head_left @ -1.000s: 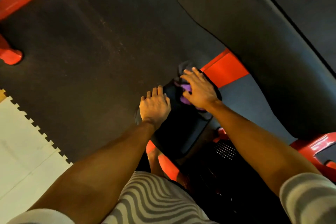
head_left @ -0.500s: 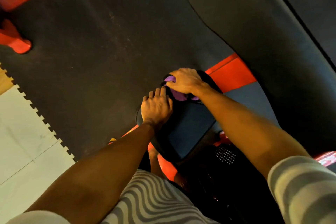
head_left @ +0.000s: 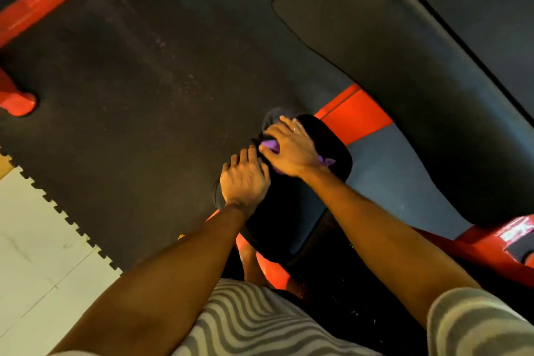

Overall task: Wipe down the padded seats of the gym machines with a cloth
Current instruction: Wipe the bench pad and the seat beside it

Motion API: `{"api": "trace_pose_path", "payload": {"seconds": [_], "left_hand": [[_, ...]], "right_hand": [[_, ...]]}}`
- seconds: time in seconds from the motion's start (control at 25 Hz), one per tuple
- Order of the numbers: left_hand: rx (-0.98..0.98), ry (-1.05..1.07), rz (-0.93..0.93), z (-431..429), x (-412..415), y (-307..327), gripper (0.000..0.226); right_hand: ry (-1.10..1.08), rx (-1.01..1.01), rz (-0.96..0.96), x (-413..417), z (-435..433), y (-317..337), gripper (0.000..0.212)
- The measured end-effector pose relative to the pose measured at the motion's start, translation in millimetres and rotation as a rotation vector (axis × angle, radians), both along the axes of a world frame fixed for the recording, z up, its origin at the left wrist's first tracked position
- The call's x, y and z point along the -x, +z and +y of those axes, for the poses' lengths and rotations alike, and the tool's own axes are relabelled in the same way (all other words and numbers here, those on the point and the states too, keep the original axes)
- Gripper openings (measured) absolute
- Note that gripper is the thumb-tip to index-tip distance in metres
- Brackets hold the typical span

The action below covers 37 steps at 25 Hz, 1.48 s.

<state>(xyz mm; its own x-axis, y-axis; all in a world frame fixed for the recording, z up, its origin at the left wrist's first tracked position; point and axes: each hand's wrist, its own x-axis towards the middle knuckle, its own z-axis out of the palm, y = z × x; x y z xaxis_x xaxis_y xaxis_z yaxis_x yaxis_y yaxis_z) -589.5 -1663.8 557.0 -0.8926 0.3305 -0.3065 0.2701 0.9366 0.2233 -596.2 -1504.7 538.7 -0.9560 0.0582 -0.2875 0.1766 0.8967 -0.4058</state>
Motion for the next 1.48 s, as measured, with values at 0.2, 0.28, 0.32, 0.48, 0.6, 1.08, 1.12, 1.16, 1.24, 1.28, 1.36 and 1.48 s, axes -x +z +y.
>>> {"api": "trace_pose_path", "payload": {"seconds": [0.2,0.28,0.32,0.48,0.6,1.08,1.12,1.16,1.24,1.28,1.36,1.48], "left_hand": [[0.003,-0.008,0.038,-2.0,1.8,1.3,0.04],[-0.004,-0.016,0.046,-2.8,1.6,1.7,0.039],[-0.015,-0.016,0.044,-2.6,1.9,2.0,0.039],[-0.018,-0.019,0.068,-1.9,0.7,-2.0,0.041],[-0.02,-0.038,0.055,-3.2,1.8,-3.9,0.043],[-0.094,-0.08,0.176,-38.9,-12.9,-9.3,0.049],[-0.141,-0.055,0.209,-45.5,-16.6,-12.2,0.05],[-0.203,-0.016,0.229,-51.5,-20.2,-15.6,0.052],[-0.338,0.076,0.201,-62.0,-30.8,-19.8,0.054],[-0.402,0.12,0.175,-65.8,-37.2,-20.6,0.054],[-0.525,0.205,0.118,-70.6,-48.3,-21.0,0.057],[-0.647,0.328,0.022,-69.5,-59.2,-17.1,0.062]], "right_hand": [[-0.046,0.066,-0.02,-59.0,51.8,-11.2,0.058],[-0.214,0.032,-0.081,-39.5,64.6,-19.4,0.056],[-0.275,0.023,-0.112,-23.6,62.8,-21.7,0.055],[-0.226,0.047,-0.139,3.2,15.0,-8.3,0.05],[-0.131,0.125,-0.02,-42.7,-22.9,5.4,0.053],[-0.347,0.077,-0.167,-28.1,-19.4,8.3,0.054],[-0.264,0.091,-0.132,-35.9,-38.9,15.6,0.054],[-0.195,0.107,-0.087,-49.4,-55.5,21.9,0.054],[-0.064,0.139,0.004,-88.0,-73.1,31.1,0.056],[0.012,0.151,0.023,-107.3,-72.3,33.3,0.056],[0.131,0.135,-0.001,-133.5,-51.8,28.9,0.058],[0.011,0.058,-0.073,-120.0,-20.7,20.5,0.056]]}}
